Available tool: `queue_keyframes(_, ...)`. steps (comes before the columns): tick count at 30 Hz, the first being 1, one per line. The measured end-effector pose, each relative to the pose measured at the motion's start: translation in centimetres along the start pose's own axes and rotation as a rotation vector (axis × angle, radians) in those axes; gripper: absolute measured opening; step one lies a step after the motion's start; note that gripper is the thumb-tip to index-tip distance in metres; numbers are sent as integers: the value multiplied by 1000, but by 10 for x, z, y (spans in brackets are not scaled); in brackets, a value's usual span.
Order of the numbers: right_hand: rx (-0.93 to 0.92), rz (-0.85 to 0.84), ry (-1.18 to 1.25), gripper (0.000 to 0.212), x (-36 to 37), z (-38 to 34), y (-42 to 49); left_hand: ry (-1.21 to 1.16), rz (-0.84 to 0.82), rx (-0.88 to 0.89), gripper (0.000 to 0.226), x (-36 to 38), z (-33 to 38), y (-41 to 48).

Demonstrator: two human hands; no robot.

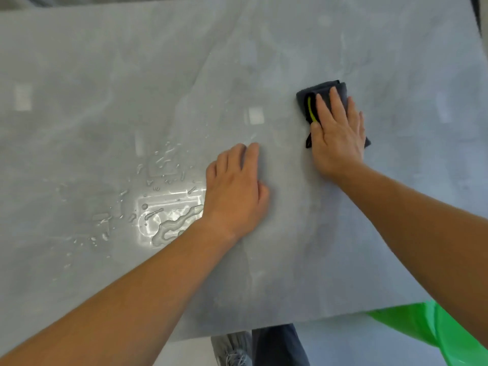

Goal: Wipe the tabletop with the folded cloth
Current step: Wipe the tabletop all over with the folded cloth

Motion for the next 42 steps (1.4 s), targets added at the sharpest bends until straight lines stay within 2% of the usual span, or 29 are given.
queue_keyframes(2,9,15,-7,54,2,-14,7,-6,1,-45,71,-4,-4,15)
queue_keyframes(6,-309,-109,-80,55,10,-23,-24,25,-50,-92,71,-13,-5,51)
queue_keyframes(8,-372,-157,-89,55,3,-9,-5,42,-59,-88,70,-17,-3,67)
queue_keyframes(10,-292,-111,-79,56,-9,6,35,59,-72,-90,69,-19,-2,85)
queue_keyframes(13,-26,-32,5,54,-20,19,85,85,-80,-99,70,-24,-2,111)
queue_keyframes(15,0,0,-26,55,-18,9,86,97,-75,-96,69,-29,-3,128)
queue_keyframes(16,-59,-4,-33,56,-15,1,77,102,-74,-94,68,-31,-3,135)
queue_keyframes(19,-397,-124,-89,56,-6,-7,42,120,-67,-96,66,-38,-5,162)
queue_keyframes(21,-516,-192,-101,54,-11,6,48,144,-67,-109,64,-40,-9,176)
queue_keyframes(23,-448,-182,-106,53,-21,17,84,170,-52,-120,62,-38,-12,182)
queue_keyframes(26,-138,-58,-59,54,-31,17,162,172,-15,-117,59,-37,-15,182)
queue_keyframes(28,-37,-20,-63,56,-29,0,190,156,8,-106,60,-37,-17,183)
queue_keyframes(30,-149,-35,-85,57,-21,-18,180,149,22,-102,60,-36,-17,183)
queue_keyframes(33,-463,-150,-137,57,-15,-24,137,141,28,-114,59,-34,-16,182)
queue_keyframes(35,-518,-181,-127,57,-21,-13,150,130,32,-120,59,-34,-16,182)
queue_keyframes(36,-480,-151,-114,57,-25,-10,168,125,36,-120,59,-33,-17,183)
queue_keyframes(40,-107,-18,-36,56,-30,-21,230,104,59,-115,58,-33,-18,184)
queue_keyframes(42,-126,-12,-69,58,-21,-42,217,103,59,-106,56,-35,-19,185)
Point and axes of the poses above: each hand's wrist, its own y-axis towards the middle knuckle, its own x-axis out of the palm, z = x × y, the point moved 3 cm from there along y, towards the middle knuckle, and after that the axes turned 7 degrees about -x, right-handed, at the moved point
